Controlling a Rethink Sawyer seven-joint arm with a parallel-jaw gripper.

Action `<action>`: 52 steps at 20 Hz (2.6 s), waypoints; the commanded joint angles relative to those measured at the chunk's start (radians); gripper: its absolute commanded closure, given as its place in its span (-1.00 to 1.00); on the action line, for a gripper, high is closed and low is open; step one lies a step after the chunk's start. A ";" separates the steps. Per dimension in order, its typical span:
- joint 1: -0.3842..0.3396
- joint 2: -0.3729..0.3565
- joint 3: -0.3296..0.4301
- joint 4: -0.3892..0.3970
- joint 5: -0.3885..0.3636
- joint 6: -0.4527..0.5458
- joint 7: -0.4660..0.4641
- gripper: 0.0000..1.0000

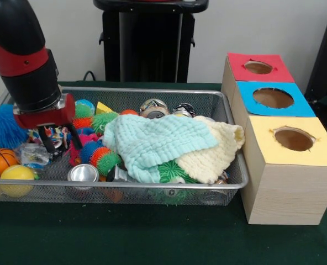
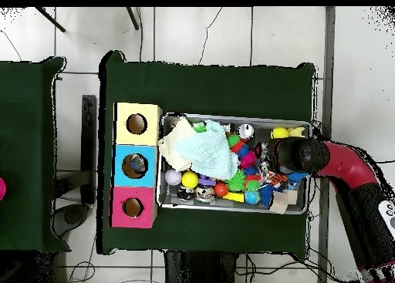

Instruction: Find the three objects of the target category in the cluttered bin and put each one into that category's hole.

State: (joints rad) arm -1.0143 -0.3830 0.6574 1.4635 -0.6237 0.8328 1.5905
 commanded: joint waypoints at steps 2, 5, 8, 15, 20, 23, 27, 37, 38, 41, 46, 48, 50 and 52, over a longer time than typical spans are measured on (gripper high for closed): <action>-0.010 -0.041 0.051 0.050 0.014 0.098 -0.259 -1.00; -0.014 -0.042 0.050 0.047 0.018 0.102 -0.264 -1.00; -0.019 -0.021 0.047 0.028 0.013 0.097 -0.278 -1.00; -0.022 0.003 0.047 -0.005 0.010 0.109 -0.304 -1.00; -0.023 0.034 0.047 -0.055 0.007 0.130 -0.337 -1.00; -0.023 0.029 0.049 -0.067 0.009 0.142 -0.341 -1.00; -0.020 0.030 0.052 -0.093 0.013 0.165 -0.346 -1.00; -0.020 -0.011 0.067 -0.125 0.036 0.258 -0.355 -1.00; -0.021 -0.017 0.069 -0.124 0.039 0.266 -0.353 -1.00; -0.022 -0.025 0.073 -0.125 0.043 0.277 -0.347 -1.00; -0.023 -0.006 0.078 -0.150 0.031 0.274 -0.353 -1.00; -0.025 0.002 0.078 -0.159 0.025 0.268 -0.356 -1.00; -0.026 0.018 0.078 -0.169 0.015 0.253 -0.361 -1.00; -0.024 0.031 0.077 -0.181 0.006 0.239 -0.363 -1.00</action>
State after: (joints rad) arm -1.0218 -0.3994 0.6893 1.3517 -0.6026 1.0147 1.5896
